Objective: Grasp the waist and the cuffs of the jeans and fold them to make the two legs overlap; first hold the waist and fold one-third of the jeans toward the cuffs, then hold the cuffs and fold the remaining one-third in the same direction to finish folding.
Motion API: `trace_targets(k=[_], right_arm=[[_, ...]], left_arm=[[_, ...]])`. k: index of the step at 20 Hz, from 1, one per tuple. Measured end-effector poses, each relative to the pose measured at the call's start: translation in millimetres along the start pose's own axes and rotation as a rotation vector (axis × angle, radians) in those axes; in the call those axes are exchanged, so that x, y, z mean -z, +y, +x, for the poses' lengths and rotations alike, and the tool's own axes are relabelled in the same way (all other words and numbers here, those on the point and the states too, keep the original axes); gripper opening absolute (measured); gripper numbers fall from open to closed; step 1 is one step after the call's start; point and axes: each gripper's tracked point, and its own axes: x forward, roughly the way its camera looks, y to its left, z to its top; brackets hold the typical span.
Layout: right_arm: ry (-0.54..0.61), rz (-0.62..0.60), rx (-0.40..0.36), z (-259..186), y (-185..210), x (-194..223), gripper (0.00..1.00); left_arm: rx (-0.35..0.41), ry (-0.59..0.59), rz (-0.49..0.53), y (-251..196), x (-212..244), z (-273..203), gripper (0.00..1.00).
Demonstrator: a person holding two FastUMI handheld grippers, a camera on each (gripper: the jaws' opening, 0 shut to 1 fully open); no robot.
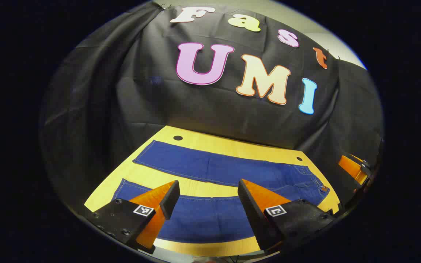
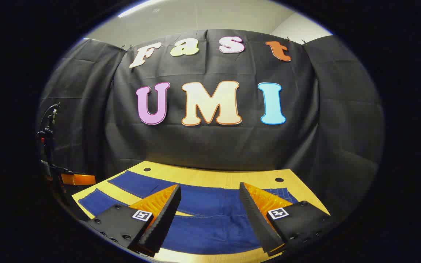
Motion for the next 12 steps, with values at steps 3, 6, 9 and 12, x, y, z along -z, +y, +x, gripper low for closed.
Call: trace_targets(k=[3, 6, 9, 12], right_arm=[[0.01, -0.007, 0.001, 1, -2, 3, 0.99], [0.022, -0.014, 0.006, 3, 0, 8, 0.99], [0.039, -0.006, -0.004, 2, 8, 15, 0.99], [0.069, 0.01, -0.014, 3, 16, 23, 0.99]], left_arm=[[0.005, 0.009, -0.005, -1, 5, -2, 0.95], [0.032, 0.022, -0.012, -3, 9, -4, 0.95], [0.036, 0.032, -0.011, 3, 13, -2, 0.95], [0.058, 0.04, -0.037, 6, 15, 0, 0.95]])
